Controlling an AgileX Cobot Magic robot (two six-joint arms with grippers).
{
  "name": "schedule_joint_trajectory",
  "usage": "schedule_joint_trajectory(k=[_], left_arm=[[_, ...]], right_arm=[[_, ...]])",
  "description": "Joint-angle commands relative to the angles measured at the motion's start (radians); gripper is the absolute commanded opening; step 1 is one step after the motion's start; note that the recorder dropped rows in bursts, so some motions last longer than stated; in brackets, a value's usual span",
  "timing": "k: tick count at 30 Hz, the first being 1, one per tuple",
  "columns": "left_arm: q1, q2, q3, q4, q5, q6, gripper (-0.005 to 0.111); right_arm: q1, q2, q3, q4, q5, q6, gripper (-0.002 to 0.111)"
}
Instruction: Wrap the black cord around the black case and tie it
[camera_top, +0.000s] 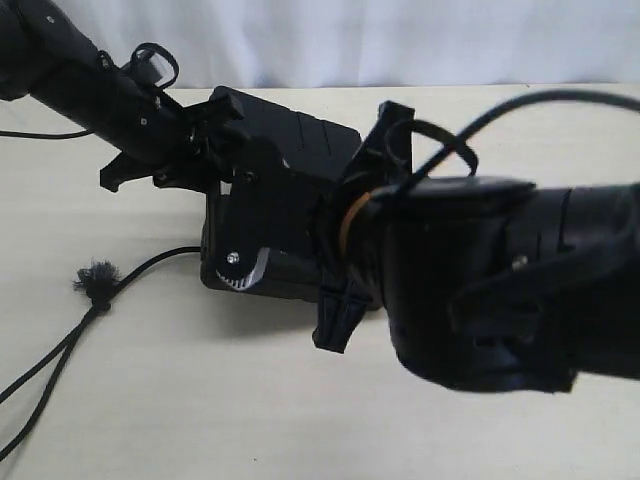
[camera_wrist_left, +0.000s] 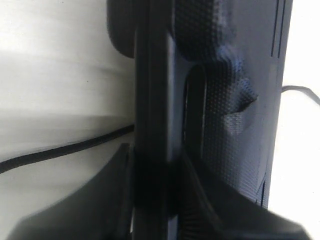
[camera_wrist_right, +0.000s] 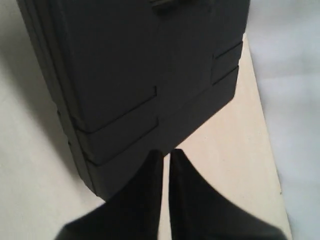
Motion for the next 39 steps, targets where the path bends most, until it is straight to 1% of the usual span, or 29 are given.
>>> schedule_joint_trajectory(k=[1, 3, 5, 6, 10, 13, 16, 19, 21, 22, 25, 27, 29, 34, 39], left_arm=[[-0.002, -0.018, -0.007, -0.060, 0.007, -0.004, 0.000], [-0.002, -0.018, -0.007, -0.078, 0.007, -0.004, 0.000], [-0.002, -0.018, -0.007, -0.118, 0.007, -0.004, 0.000], [-0.002, -0.018, -0.007, -0.128, 0.007, -0.004, 0.000], [-0.002, -0.018, -0.007, -0.191, 0.005, -0.004, 0.000], [-0.002, -0.018, -0.007, -0.204, 0.008, -0.004, 0.000], [-0.002, -0.018, -0.007, -0.204, 0.008, -0.004, 0.000], [-0.002, -0.018, -0.007, -0.204, 0.008, -0.004, 0.000], [-0.002, -0.018, -0.007, -0.204, 0.004, -0.004, 0.000], [-0.002, -0.018, -0.007, -0.204, 0.004, -0.004, 0.000], [-0.002, -0.018, -0.007, -0.204, 0.004, -0.004, 0.000], [-0.002, -0.018, -0.007, -0.204, 0.004, -0.004, 0.000], [-0.002, -0.018, -0.007, -0.202, 0.004, -0.004, 0.000], [-0.002, -0.018, -0.007, -0.202, 0.006, -0.004, 0.000], [-0.002, -0.018, -0.007, -0.202, 0.006, -0.004, 0.000]], right_arm=[[-0.001, -0.020, 0.148, -0.278, -0.132, 0.387, 0.004], [-0.001, -0.032, 0.250, -0.519, -0.184, 0.664, 0.004], [-0.001, -0.035, 0.336, -0.738, -0.195, 0.942, 0.004], [-0.001, -0.032, 0.360, -0.738, -0.188, 1.008, 0.004], [-0.001, -0.004, 0.382, -0.738, -0.199, 1.022, 0.005], [-0.001, 0.027, 0.362, -0.738, -0.225, 1.022, 0.015], [-0.001, 0.063, 0.334, -0.738, -0.240, 1.013, 0.034], [-0.001, 0.106, 0.295, -0.738, -0.268, 1.011, 0.062], [-0.001, 0.139, 0.268, -0.738, -0.271, 1.011, 0.078], [-0.001, 0.158, 0.254, -0.738, -0.271, 1.011, 0.083], [-0.001, 0.205, 0.216, -0.738, -0.271, 1.009, 0.094], [-0.001, 0.238, 0.195, -0.738, -0.271, 0.988, 0.097], [-0.001, 0.270, 0.179, -0.738, -0.268, 0.955, 0.096], [-0.001, 0.367, 0.130, -0.738, -0.129, 0.953, 0.096], [-0.001, 0.462, 0.069, -0.738, -0.050, 0.924, 0.096]])
